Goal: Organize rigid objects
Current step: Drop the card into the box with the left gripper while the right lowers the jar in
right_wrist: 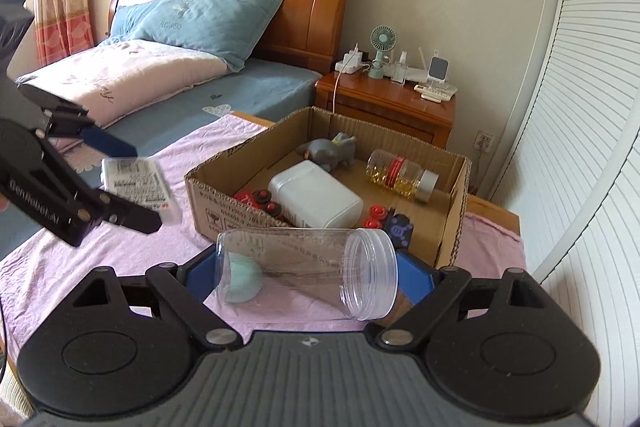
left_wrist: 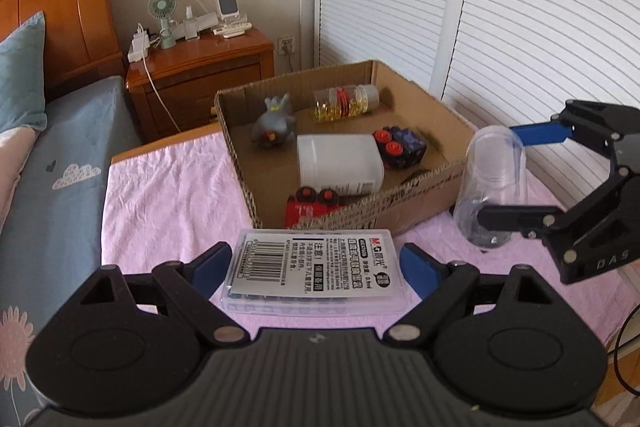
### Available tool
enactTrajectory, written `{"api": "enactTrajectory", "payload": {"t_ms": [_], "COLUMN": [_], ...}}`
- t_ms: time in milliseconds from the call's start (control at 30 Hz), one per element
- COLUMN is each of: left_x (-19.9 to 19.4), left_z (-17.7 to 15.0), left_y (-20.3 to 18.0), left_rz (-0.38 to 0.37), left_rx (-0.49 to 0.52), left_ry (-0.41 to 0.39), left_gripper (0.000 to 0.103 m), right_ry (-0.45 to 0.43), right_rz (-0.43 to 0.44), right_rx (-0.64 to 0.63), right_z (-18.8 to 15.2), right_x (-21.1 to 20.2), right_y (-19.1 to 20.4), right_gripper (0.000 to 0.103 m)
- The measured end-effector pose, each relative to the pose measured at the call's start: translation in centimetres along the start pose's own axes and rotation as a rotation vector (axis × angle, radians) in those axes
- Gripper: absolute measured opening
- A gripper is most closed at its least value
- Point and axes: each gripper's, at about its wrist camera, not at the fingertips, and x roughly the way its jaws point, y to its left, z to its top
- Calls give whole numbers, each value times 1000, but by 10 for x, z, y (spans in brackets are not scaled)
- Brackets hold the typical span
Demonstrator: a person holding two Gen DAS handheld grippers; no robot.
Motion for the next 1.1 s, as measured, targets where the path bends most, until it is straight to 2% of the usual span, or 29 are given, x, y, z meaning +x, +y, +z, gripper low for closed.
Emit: {"api": "enactTrajectory", "payload": {"t_ms": [133,300,433,567,800,967,1100], "left_x": [18,62,97,113,92,71,48], "left_z": [30,58,69,71,65,53,41], "left_y": [-1,5,15,23,23,19,14], "left_rz": [5,4,23,86,87,83,58], "left_rx": [35,31,-6,-49,-40,-19,-4], "left_ry": [-32,-12,12,-43,-54,-16,-26], "left_gripper": [90,90,90,91,97,98,98], "right_ry": [-14,-13,-7,2,11,21,42], "right_rz": [-7,-11,-21,-30,-36,-34,-51], "right_rx": [11,45,58,66,70,72,65], "right_z": [5,8,7,8,14,23,39], "right_x": [4,11,17,22,31,38,47], "right_y": [-6,-16,-21,-26,-32,-34,-37], "right_gripper": [93,93,93,93,93,93,93]}}
